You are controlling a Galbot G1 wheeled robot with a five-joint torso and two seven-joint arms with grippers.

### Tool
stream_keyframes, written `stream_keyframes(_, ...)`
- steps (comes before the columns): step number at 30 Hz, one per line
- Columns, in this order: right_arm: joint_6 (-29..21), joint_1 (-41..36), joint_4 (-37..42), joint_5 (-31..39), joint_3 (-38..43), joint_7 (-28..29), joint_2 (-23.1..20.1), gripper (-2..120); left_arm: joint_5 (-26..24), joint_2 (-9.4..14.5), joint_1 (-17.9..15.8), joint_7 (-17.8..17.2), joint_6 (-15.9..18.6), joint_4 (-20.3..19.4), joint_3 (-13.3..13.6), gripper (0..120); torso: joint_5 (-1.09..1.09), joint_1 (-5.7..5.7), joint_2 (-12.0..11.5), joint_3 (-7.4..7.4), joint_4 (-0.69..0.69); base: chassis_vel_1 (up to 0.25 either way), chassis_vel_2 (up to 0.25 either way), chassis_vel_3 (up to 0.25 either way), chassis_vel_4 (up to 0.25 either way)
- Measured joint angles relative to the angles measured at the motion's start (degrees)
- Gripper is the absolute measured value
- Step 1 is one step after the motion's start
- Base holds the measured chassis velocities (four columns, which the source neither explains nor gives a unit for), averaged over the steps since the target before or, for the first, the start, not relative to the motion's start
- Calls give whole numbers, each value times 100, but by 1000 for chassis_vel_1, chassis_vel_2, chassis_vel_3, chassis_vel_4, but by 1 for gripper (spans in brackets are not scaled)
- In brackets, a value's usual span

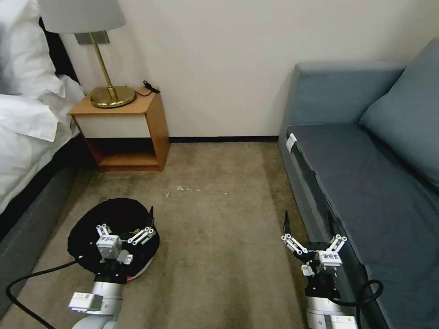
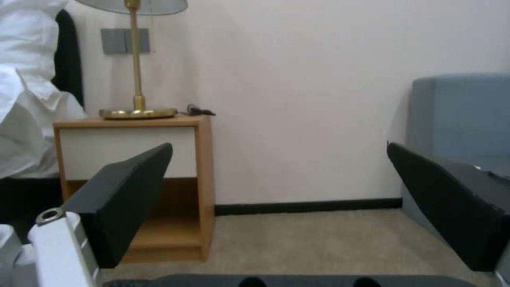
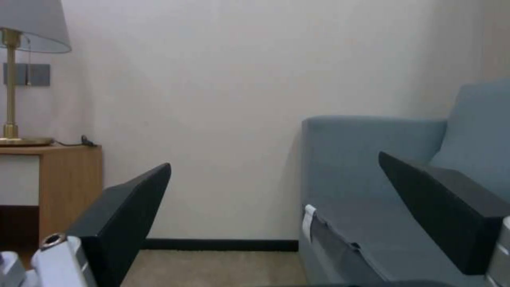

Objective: Pick up the trash bin, then pick up the garbage on the floor and place it into the trash bin.

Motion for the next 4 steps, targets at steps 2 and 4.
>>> stream_keyframes(2,0,0,0,0,0,-1,0,100,-2,0,0,0,0,0,0,100,0,0,0,0,0,0,0,0,0)
stream_keyframes(4,0,0,0,1,-1,-1,0,100,-2,0,0,0,0,0,0,100,0,0,0,0,0,0,0,0,0)
